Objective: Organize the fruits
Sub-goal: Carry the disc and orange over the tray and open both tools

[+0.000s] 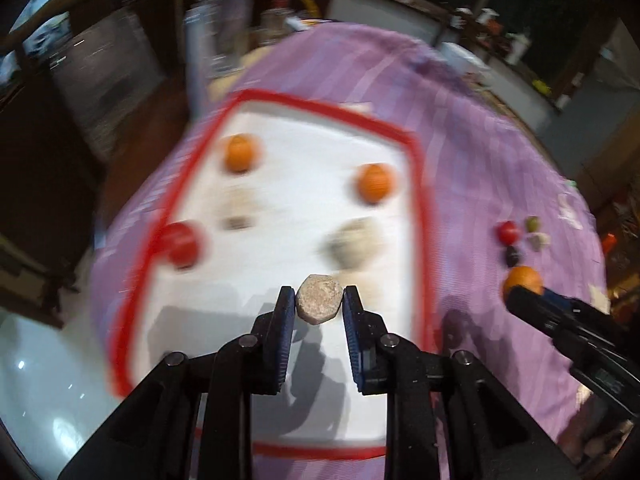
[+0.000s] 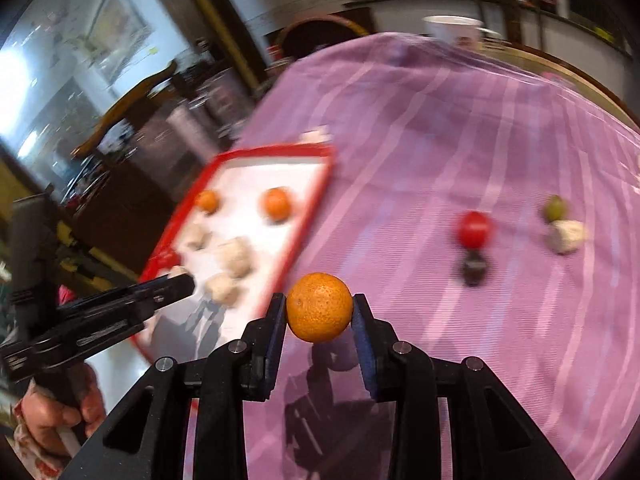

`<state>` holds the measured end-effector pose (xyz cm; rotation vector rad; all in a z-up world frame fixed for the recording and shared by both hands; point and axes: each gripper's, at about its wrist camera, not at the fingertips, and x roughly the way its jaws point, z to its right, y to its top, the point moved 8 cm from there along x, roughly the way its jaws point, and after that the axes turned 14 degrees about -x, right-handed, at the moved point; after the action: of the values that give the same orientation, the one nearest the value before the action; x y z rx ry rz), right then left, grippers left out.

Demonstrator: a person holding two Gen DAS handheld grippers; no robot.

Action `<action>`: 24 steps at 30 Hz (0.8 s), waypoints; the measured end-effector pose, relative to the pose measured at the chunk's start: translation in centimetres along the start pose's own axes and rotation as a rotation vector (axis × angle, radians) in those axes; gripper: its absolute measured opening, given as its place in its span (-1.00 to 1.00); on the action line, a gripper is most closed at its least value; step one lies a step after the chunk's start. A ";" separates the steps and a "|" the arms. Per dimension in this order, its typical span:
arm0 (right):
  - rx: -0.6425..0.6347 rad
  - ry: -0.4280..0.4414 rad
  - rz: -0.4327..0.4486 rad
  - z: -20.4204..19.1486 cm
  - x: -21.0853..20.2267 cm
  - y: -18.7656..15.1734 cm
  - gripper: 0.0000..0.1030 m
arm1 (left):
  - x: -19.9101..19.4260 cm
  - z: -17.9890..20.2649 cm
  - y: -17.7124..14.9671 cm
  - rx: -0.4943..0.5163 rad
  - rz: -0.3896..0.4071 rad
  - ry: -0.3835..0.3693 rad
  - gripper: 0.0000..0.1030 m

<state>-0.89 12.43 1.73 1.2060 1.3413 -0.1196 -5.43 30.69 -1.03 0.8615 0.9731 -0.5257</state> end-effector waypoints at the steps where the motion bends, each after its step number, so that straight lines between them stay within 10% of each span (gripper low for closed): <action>1: -0.016 0.014 -0.004 -1.3 0.5 0.2 -0.30 | 0.1 -1.1 0.1 -0.008 -0.003 0.016 -0.54; 18: -0.162 0.030 -0.139 -10.5 8.5 -0.6 -0.28 | 2.3 -6.5 1.6 -0.043 -0.062 0.035 -0.54; 24: -0.161 0.026 -0.149 -10.9 8.8 -0.5 -0.24 | 1.7 -6.4 2.9 -0.092 -0.044 -0.015 -0.04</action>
<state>-5.76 24.70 -2.88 0.9754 1.4355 -0.0995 -5.66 37.57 -3.24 0.7544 0.9970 -0.5206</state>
